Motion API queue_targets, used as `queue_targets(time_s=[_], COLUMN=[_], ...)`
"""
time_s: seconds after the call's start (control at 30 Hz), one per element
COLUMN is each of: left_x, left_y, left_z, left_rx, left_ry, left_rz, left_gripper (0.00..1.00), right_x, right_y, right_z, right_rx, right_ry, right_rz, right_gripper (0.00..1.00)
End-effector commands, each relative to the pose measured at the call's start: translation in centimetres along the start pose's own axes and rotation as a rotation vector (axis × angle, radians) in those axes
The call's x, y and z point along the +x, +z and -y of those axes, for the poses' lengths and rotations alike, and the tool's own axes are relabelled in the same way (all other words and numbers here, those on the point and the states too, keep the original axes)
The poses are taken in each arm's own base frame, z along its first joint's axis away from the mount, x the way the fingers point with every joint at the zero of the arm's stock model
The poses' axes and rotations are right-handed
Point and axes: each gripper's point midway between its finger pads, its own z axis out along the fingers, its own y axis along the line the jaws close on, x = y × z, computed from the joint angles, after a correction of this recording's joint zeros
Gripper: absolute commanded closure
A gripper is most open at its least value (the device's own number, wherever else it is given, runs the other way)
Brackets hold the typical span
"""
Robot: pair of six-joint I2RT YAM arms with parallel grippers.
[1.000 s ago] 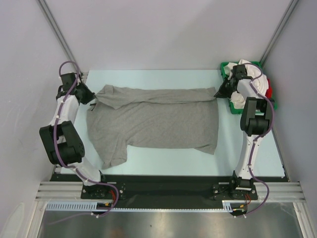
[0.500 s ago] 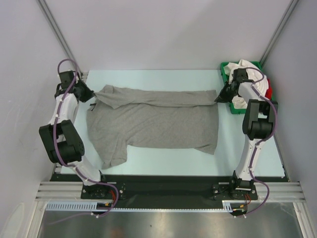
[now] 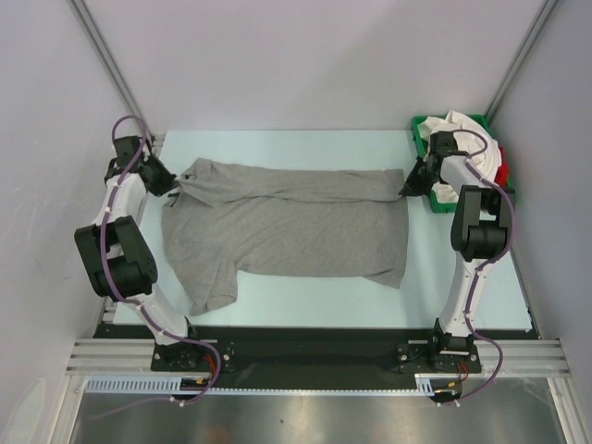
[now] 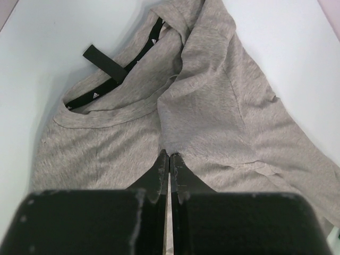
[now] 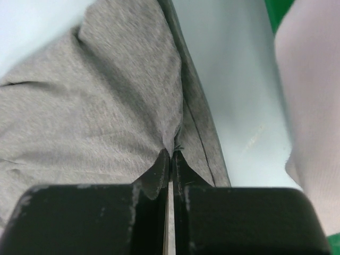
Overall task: Fold and stack the t-shirts
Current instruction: Fold the tshirt
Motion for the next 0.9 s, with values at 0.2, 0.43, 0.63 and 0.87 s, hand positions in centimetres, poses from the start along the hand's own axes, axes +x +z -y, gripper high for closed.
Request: queue_targets(time_s=[0.2,0.43,0.63,0.87], left_x=[1.0,3.9,3.6,-1.2], left_y=[-0.6,-1.5,-2.7,-2.3], left_z=[-1.3,-3.6,-5.0,0.2], left_rx=[-0.039,-0.114,-0.184,-0.074], left_ry=[-0.021,-0.035,0.018,0.166], left_rz=[-0.026,-0.063,-0.027,0.15], left_gripper=[1.0,1.0,0.65,0.3], right_x=[0.4,0.6,0.4,-1.7], right_y=[0.5,1.0,0.6,0.3], right_z=[0.8,0.8,1.4,0.3], right_rx=[0.098,0.111,0.141,0.139], right_ry=[-0.023,-0.019,-0.017,-0.03], right_rz=[0.007,-0.006,0.0,0.026], right_gripper=[1.0,0.99,0.93,0.67])
